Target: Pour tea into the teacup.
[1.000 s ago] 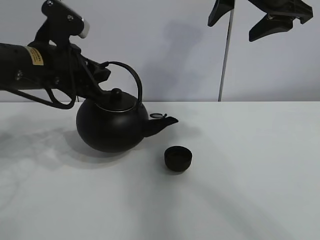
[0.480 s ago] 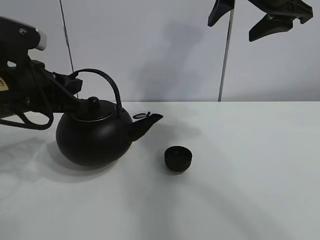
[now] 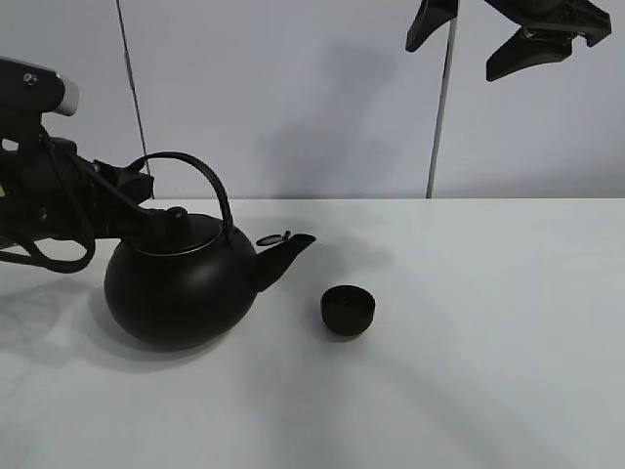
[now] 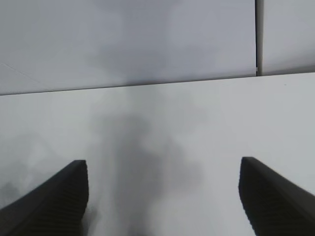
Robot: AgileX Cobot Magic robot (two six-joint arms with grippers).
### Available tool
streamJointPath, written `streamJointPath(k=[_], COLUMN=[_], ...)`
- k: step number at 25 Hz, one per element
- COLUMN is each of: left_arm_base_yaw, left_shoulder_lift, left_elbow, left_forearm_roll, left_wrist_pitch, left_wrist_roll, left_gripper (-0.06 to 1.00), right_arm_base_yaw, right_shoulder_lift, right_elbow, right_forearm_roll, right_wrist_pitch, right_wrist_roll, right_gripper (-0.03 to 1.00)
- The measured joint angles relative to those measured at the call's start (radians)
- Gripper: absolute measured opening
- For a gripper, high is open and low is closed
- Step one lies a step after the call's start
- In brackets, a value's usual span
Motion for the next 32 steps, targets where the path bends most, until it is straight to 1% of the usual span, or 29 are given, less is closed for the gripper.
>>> streamJointPath(k=[8,11,15,32], left_arm_base_yaw=[0.000,0.000,0.000,0.000], left_shoulder_lift=[0.000,0.005,0.022,0.023], left_elbow=[0.001,0.001,0.001,0.001], left_forearm_roll=[0.008,0.009,0.021,0.034], left_wrist_pitch=[0.022,0.021,-0.002,0.015], left_wrist_roll=[-0.016,-0.041,-0.048,-0.093], left_gripper=[0.12,0.12,0.12,0.12], right_arm_base_yaw=[0.000,0.000,0.000,0.000], right_shoulder_lift=[0.000,0.000,0.000,0.000], right_elbow=[0.000,0.000,0.000,0.000], right_forearm_roll=[0.000,0.000,0.000,0.000], right_wrist_pitch=[0.000,0.000,-0.001,-0.001], right_wrist_roll=[0.000,0.000,0.000,0.000], right_gripper=[0.58,0.58,0.58,0.58])
